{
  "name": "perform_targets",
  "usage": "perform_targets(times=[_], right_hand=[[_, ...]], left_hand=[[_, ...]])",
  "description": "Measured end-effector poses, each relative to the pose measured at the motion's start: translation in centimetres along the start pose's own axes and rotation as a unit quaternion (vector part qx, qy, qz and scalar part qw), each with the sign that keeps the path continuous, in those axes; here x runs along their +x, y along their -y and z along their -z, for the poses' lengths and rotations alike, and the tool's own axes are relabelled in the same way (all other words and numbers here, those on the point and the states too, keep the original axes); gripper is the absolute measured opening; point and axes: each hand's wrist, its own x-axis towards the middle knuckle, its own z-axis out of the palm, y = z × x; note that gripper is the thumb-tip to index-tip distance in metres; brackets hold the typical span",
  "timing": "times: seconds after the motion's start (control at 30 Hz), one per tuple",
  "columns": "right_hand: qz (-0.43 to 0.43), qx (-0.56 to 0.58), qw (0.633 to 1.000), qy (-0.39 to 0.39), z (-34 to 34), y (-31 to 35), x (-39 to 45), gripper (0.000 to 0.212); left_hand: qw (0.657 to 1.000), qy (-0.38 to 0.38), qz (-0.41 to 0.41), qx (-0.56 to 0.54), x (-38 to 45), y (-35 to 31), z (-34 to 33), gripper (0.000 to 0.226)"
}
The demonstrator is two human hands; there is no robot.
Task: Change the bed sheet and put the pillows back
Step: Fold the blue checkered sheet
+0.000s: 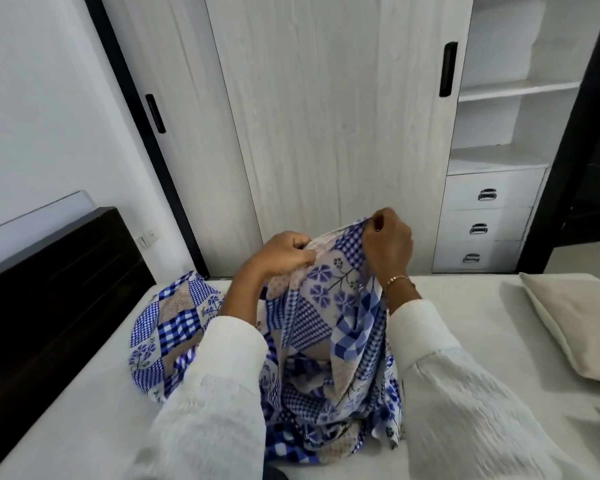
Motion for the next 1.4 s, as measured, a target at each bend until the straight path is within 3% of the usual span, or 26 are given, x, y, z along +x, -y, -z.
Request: perform_targets(times=[0.07, 0.17, 0.23, 0.3, 0.33, 0.43, 0.53, 0.67, 0.83, 1.07, 1.17, 1.4], right_hand=[[-0.044, 0.005, 0.998, -0.034, 0.4, -0.6, 0.5, 0.019], [-0.065, 0.019, 0.996, -0.062, 1.5, -1.4, 1.2, 0.018], [-0.048, 0.038, 0.997, -0.054, 2.4, -1.9, 1.6, 0.017], [-0.01, 0.055, 0.998, -0.018, 2.7, -2.0, 1.7, 0.015], [0.009, 0.058, 0.998, -0.001, 2.6, -1.9, 1.7, 0.014], [0.055, 0.043, 0.997, 0.034, 1.7, -1.1, 1.5, 0.012], [0.103, 0.036, 0.991, 0.083, 1.3, -0.5, 1.0, 0.01], [0.142, 0.021, 0.981, 0.127, 1.3, -0.8, 0.7, 0.012], [0.182, 0.018, 0.973, 0.144, 2.0, -1.1, 0.6, 0.013], [0.196, 0.035, 0.966, 0.166, 1.8, -0.6, -0.2, 0.014], [0.201, 0.037, 0.966, 0.159, 1.4, -0.4, -0.5, 0.015], [0.192, 0.052, 0.977, 0.077, 0.9, -0.7, -0.8, 0.012]], left_hand=[[0.991, -0.043, 0.018, 0.122, 0.0, 0.4, -0.3, 0.033], [0.929, -0.199, 0.059, 0.306, 0.2, 1.7, -0.2, 0.012], [0.905, -0.31, 0.067, 0.284, 0.4, 3.1, 0.2, 0.017], [0.91, -0.372, 0.009, 0.184, 0.6, 3.4, 0.1, 0.011], [0.924, -0.355, -0.037, 0.136, 0.7, 3.0, -0.3, 0.009], [0.959, -0.212, -0.175, 0.068, 0.2, 0.4, -3.3, 0.022], [0.951, -0.199, -0.208, 0.113, 0.9, -1.0, -6.5, 0.037], [0.938, -0.284, -0.16, 0.116, 2.2, -0.8, -8.2, 0.039], [0.944, -0.27, -0.173, 0.075, 2.3, -0.2, -8.1, 0.028], [0.937, -0.306, -0.149, 0.08, 2.1, -0.4, -7.7, 0.02], [0.928, -0.318, -0.148, 0.129, 2.0, -0.2, -7.7, 0.017], [0.914, -0.298, -0.001, 0.277, 1.6, 3.2, -7.6, 0.023]])
